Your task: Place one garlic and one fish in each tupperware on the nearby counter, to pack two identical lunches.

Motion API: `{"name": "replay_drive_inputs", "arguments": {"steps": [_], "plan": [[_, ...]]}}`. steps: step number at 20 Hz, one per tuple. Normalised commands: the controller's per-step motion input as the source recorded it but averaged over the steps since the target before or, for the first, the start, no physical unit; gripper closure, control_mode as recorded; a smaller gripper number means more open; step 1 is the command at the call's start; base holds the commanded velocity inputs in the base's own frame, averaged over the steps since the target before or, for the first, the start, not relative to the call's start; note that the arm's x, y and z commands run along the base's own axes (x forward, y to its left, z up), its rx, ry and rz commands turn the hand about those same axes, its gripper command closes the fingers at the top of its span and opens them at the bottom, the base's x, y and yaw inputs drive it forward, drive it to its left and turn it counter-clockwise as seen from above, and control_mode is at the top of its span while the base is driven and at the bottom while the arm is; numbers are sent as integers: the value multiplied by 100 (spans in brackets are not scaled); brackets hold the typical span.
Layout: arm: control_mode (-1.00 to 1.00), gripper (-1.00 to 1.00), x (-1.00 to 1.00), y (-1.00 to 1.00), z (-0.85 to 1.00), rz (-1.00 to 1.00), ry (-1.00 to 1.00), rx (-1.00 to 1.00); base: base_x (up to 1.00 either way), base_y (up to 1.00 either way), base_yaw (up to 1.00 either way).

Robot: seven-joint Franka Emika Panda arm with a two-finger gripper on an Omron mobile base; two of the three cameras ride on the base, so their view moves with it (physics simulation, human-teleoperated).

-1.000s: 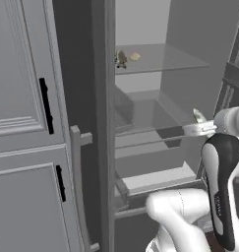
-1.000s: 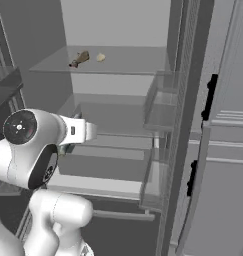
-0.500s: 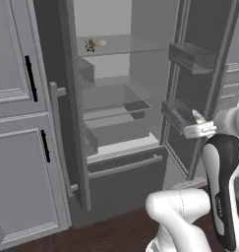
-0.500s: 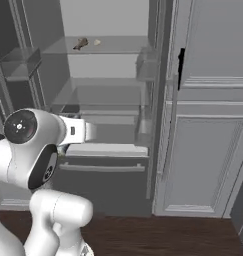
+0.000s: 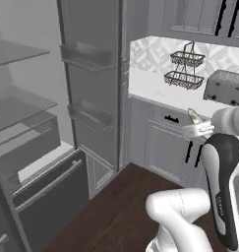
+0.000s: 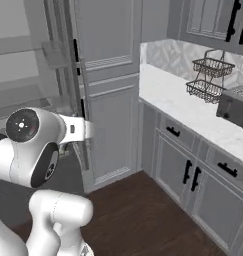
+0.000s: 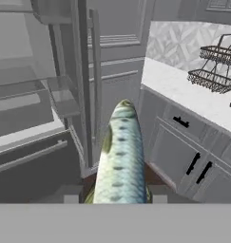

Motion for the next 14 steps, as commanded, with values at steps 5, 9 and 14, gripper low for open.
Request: {"name": "replay_drive_inputs", "arguments": {"steps": [5,9,14], "plan": [[100,100,0,0,0,0,0,0,0,0,-100],[100,100,0,0,0,0,0,0,1,-7,-99],[100,100,0,0,0,0,0,0,94,-68,-33]]}}
